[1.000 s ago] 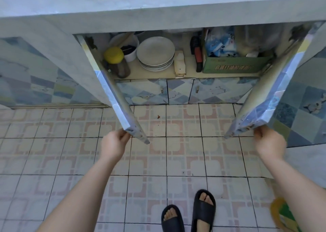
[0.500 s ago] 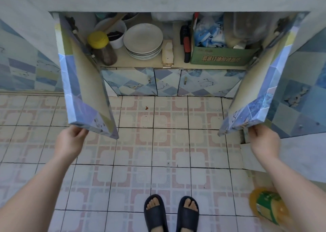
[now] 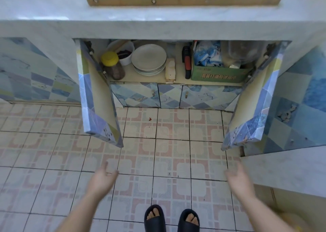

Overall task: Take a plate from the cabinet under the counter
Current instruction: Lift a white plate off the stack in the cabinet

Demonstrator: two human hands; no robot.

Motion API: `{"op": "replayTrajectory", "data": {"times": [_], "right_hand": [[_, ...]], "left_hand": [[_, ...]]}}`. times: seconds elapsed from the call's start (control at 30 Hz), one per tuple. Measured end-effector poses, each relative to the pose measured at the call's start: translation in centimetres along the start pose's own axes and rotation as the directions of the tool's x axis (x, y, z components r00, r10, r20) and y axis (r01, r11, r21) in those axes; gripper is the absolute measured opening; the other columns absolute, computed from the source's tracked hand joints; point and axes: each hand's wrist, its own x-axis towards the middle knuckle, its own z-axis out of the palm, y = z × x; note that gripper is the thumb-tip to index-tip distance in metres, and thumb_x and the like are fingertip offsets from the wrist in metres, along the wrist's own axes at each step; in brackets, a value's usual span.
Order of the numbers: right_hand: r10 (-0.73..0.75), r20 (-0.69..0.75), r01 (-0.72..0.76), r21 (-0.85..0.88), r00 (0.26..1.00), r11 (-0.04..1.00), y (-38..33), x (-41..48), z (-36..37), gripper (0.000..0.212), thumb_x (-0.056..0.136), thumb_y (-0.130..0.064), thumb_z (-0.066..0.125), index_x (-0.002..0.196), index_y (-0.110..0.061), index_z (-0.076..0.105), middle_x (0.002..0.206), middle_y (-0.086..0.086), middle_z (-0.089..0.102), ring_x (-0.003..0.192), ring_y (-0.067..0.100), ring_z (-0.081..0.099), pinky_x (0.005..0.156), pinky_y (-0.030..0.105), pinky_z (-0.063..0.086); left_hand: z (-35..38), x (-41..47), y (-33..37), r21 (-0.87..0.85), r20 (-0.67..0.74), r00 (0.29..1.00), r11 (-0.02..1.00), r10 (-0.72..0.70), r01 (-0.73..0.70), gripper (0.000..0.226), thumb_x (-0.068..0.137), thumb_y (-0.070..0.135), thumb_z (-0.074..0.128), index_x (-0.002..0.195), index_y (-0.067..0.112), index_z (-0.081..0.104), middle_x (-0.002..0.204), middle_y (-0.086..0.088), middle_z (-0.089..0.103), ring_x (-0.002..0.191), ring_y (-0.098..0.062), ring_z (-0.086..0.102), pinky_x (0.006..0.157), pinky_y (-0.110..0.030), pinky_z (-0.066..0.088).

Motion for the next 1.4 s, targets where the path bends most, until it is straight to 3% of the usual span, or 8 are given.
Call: {"op": "replayTrajectory", "data": {"times": [0.03, 0.13, 0.3, 0.53, 0.87, 1.1, 1.4], "right_hand": [[0.015, 0.043, -0.014, -0.007, 0.999, 1.000, -0.4, -1.3, 0.9, 0.065, 0.091, -0.026, 0.053, 0.146, -0.010, 0.023, 0.145, 0.019, 0.041, 0.129, 0.037, 0.042, 0.102, 0.045, 0.036], [-0.063, 0.106, 0.062, 0.007, 0.992, 0.998, -3.1, -4.7, 2.7, 0.076, 0.086, -0.039, 0.058, 0.147, -0.015, 0.019, 0.151, 0.012, 0.035, 0.135, 0.030, 0.036, 0.106, 0.040, 0.034], [-0.265, 0.091, 0.264, 0.018, 0.960, 0.964, -10.2, -7.2, 3.0, 0.079, 0.084, -0.058, 0.049, 0.148, -0.022, 0.018, 0.157, 0.003, 0.023, 0.141, 0.023, 0.026, 0.113, 0.042, 0.027], [-0.467, -0.022, 0.467, 0.008, 0.884, 0.884, -18.8, -7.4, 1.0, 0.076, 0.087, -0.056, 0.046, 0.148, -0.022, 0.018, 0.158, -0.002, 0.021, 0.145, 0.015, 0.015, 0.117, 0.038, 0.018], [-0.511, -0.063, 0.507, -0.063, 0.857, 0.859, -24.7, -4.1, 1.8, 0.071, 0.090, -0.053, 0.041, 0.149, -0.020, 0.017, 0.158, -0.002, 0.020, 0.145, 0.015, 0.013, 0.118, 0.040, 0.016], [-0.534, -0.049, 0.531, -0.066, 0.844, 0.845, -27.8, 3.8, 6.3, 0.070, 0.089, -0.053, 0.043, 0.147, -0.022, 0.022, 0.156, -0.001, 0.026, 0.144, 0.016, 0.020, 0.115, 0.044, 0.024], [-0.608, -0.058, 0.606, -0.059, 0.792, 0.794, -30.9, 14.0, 11.7, 0.067, 0.088, -0.051, 0.047, 0.145, -0.023, 0.027, 0.151, 0.004, 0.035, 0.137, 0.023, 0.035, 0.107, 0.042, 0.034]], "left_hand": [[0.9, -1.2, 0.8, -0.011, 0.024, 1.000, 1.000, 0.000, 0.000, 0.061, 0.087, 0.030, 0.055, 0.140, 0.010, 0.033, 0.119, -0.009, 0.062, 0.105, -0.029, 0.055, 0.085, -0.035, 0.039], [2.7, -3.8, 3.9, -0.101, 0.086, 0.995, 0.994, 0.052, -0.043, 0.063, 0.087, 0.035, 0.054, 0.141, 0.011, 0.032, 0.144, -0.011, 0.044, 0.126, -0.029, 0.045, 0.100, -0.037, 0.035], [0.8, -5.7, 10.4, -0.233, 0.032, 0.975, 0.951, 0.218, -0.205, 0.075, 0.080, 0.047, 0.059, 0.143, 0.019, 0.029, 0.150, -0.002, 0.035, 0.136, -0.021, 0.033, 0.106, -0.036, 0.030], [-5.3, -4.5, 15.5, -0.308, -0.058, 0.931, 0.881, 0.359, -0.359, 0.081, 0.077, 0.057, 0.057, 0.144, 0.025, 0.025, 0.152, 0.003, 0.029, 0.137, -0.018, 0.030, 0.107, -0.037, 0.028], [-8.8, 1.8, 18.2, -0.322, -0.087, 0.904, 0.847, 0.419, -0.423, 0.080, 0.079, 0.061, 0.051, 0.145, 0.024, 0.023, 0.153, 0.002, 0.029, 0.138, -0.020, 0.029, 0.108, -0.042, 0.029], [-4.9, 9.9, 20.5, -0.369, -0.107, 0.921, 0.845, 0.374, -0.386, 0.078, 0.081, 0.059, 0.049, 0.144, 0.021, 0.025, 0.152, -0.001, 0.031, 0.137, -0.023, 0.031, 0.107, -0.042, 0.030], [0.5, 20.1, 22.8, -0.382, -0.209, 0.899, 0.814, 0.385, -0.438, 0.075, 0.080, 0.051, 0.056, 0.143, 0.020, 0.028, 0.150, -0.001, 0.034, 0.136, -0.021, 0.032, 0.107, -0.037, 0.029]]}}
